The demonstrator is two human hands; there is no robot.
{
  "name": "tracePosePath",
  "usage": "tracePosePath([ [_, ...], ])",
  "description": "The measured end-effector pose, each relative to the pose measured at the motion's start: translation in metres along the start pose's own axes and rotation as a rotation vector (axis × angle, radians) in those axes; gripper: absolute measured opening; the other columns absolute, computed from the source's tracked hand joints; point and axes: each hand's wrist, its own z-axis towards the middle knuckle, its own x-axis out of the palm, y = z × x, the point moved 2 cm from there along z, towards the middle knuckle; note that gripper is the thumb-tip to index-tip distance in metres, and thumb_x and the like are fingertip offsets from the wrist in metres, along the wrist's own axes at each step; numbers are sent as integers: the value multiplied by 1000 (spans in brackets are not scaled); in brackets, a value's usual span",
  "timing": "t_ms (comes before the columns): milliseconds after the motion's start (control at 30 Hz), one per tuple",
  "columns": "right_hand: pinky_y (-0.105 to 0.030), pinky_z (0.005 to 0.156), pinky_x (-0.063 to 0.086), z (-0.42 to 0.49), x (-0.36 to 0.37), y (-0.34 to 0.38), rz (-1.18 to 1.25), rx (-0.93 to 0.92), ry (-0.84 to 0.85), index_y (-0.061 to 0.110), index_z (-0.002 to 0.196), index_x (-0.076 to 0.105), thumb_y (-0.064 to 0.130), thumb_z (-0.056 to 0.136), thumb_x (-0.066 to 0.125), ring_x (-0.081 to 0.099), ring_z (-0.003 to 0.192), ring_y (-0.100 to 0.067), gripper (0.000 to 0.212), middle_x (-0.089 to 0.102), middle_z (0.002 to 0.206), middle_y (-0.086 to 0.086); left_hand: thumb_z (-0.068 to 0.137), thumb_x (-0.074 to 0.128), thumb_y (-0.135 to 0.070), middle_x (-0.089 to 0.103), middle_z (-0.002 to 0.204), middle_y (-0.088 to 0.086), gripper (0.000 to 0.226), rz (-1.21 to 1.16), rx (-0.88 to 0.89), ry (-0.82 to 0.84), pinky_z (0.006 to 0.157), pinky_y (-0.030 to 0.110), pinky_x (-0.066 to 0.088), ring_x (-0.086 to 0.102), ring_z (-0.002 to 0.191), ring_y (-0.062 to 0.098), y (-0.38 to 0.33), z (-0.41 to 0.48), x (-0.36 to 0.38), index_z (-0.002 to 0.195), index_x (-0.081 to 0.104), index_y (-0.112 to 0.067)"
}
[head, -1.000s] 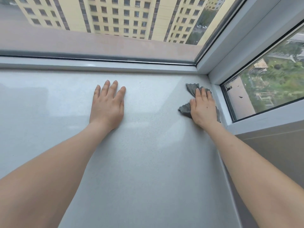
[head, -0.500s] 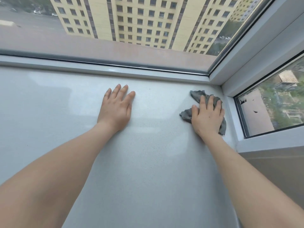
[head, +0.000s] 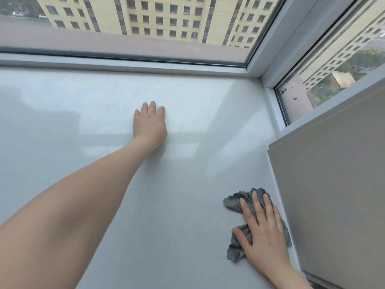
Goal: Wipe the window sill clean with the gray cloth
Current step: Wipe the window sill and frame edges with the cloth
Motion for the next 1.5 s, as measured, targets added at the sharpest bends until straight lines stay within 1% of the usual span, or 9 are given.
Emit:
tracePosePath([
  [267,-51,113,22,78,-2,22,37,325,-145,17,139,44,48,89,27,29,137,-41,62,37,149,-16,88,41,-2,60,118,16,31,-282,107,-281,90,39,36,47,110,36,41,-77,-18,112,59,-3],
  [433,-50,113,14,-24,17,116,21,-218,-78,29,143,37,47,89,41,17,143,-34,57,26,155,-7,83,43,2,63,108,18,29,-301,-15,-384,83,40,38,49,104,37,73,-118,-15,105,62,-2],
  [567,-48,114,17,-57,19,76,-107,-562,19,35,143,33,53,91,38,19,144,-30,54,28,154,-4,84,43,1,63,108,18,29,-257,-10,-366,83,39,38,49,104,37,99,-139,-17,106,61,-2],
  [700,-54,111,25,-22,10,-4,-70,7,0,19,145,25,56,95,8,16,143,-33,65,23,154,-11,83,43,2,62,107,20,28,-215,0,-374,81,41,39,49,103,39,123,-156,-23,104,62,-1],
  [833,-58,112,18,-20,17,69,-9,383,-76,11,146,29,53,92,15,19,140,-45,69,26,152,-22,83,43,1,62,108,22,29,-217,-51,-378,82,43,39,49,102,41,144,-172,-29,105,62,-1],
  [1000,-59,110,12,-56,51,214,-48,-47,-20,18,146,29,51,91,28,14,142,-44,64,21,153,-20,84,43,1,61,108,22,29,-213,-72,-379,84,43,38,49,102,40,155,-181,-18,106,61,-1],
  [1167,-52,110,17,-33,46,163,-136,-502,43,35,145,23,52,95,26,16,144,-27,53,23,155,-4,82,43,-3,63,107,20,28,-193,-61,-372,80,43,39,51,99,40,159,-178,-11,100,65,-1],
  [1400,-55,115,11,93,18,56,-34,490,-15,25,150,17,54,94,16,8,144,-36,63,11,158,-13,78,41,-13,60,119,22,35,-131,-68,-335,93,48,36,52,109,41,172,-152,10,102,66,-7],
  [1500,-59,113,5,144,15,119,20,526,-25,19,151,13,53,95,19,1,143,-43,66,5,158,-19,78,40,-13,61,114,24,36,-127,-83,-361,86,48,41,53,104,43,178,-136,14,104,65,-6],
])
